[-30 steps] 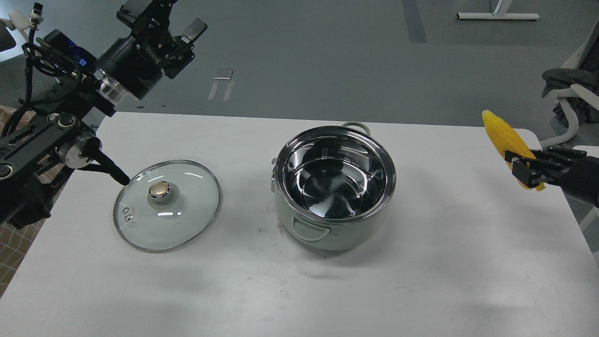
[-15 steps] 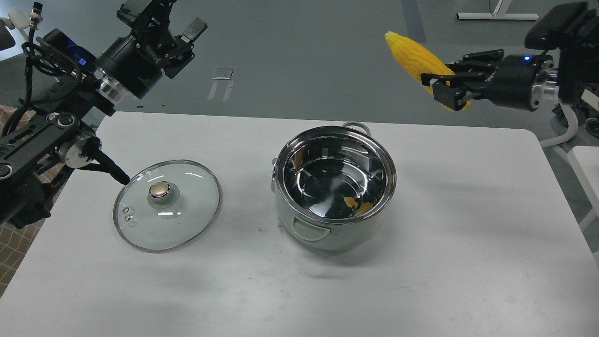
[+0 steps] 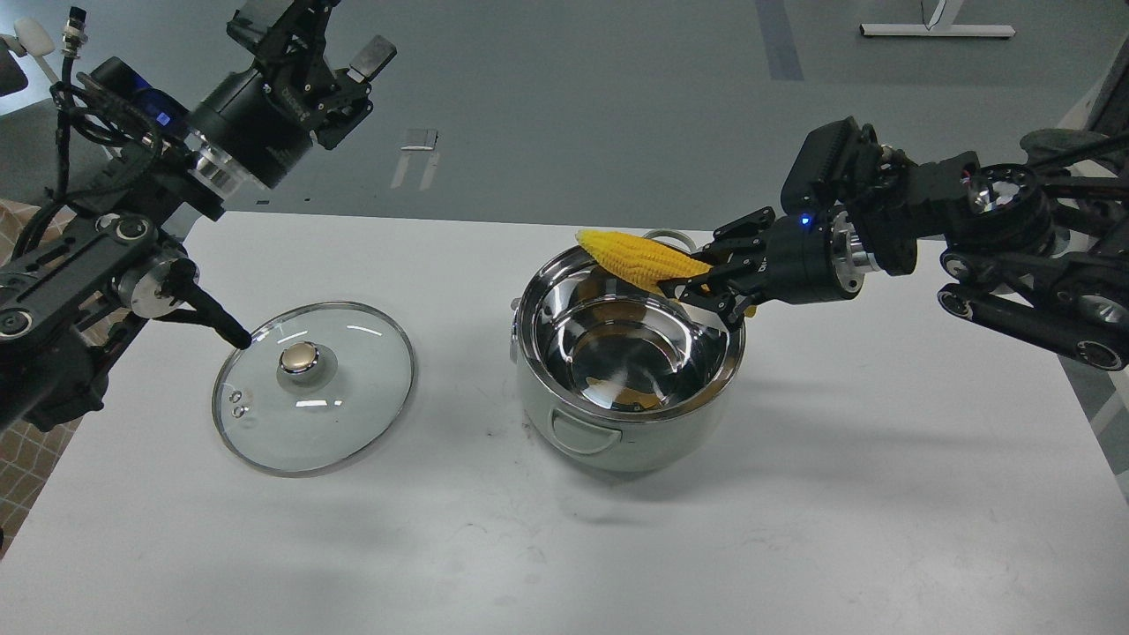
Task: Open pot and put corn in
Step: 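Lift the corn cob and carry it over the pot, then lower the corn cob into the pot and open the right gripper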
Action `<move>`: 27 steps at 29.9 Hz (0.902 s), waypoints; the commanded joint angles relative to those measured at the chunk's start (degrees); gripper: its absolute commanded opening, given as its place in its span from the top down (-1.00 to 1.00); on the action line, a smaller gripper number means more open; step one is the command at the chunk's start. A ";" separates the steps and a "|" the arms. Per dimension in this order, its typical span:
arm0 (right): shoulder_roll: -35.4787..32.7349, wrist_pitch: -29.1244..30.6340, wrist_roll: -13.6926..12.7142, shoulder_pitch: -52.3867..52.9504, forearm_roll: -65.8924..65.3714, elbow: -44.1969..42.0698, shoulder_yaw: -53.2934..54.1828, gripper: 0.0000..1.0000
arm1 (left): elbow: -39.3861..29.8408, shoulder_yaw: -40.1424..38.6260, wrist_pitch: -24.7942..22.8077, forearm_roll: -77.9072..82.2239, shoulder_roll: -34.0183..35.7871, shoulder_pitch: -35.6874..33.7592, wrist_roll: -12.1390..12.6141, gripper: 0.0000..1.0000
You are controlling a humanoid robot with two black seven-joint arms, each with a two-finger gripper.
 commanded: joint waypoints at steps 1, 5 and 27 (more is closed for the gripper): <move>2.47 -0.01 0.01 -0.53 0.27 -1.35 -0.71 0.96 | 0.02 -0.09 0.00 0.00 0.00 0.08 0.00 -0.95; 3.53 -0.01 0.01 -1.50 0.27 -2.14 -1.32 0.88 | -0.06 -0.35 0.00 0.00 0.00 0.08 0.00 -0.95; 5.20 -0.01 0.01 -3.78 0.27 -5.04 -1.94 -0.17 | -0.06 -0.88 0.00 0.00 -0.61 0.87 0.00 -0.95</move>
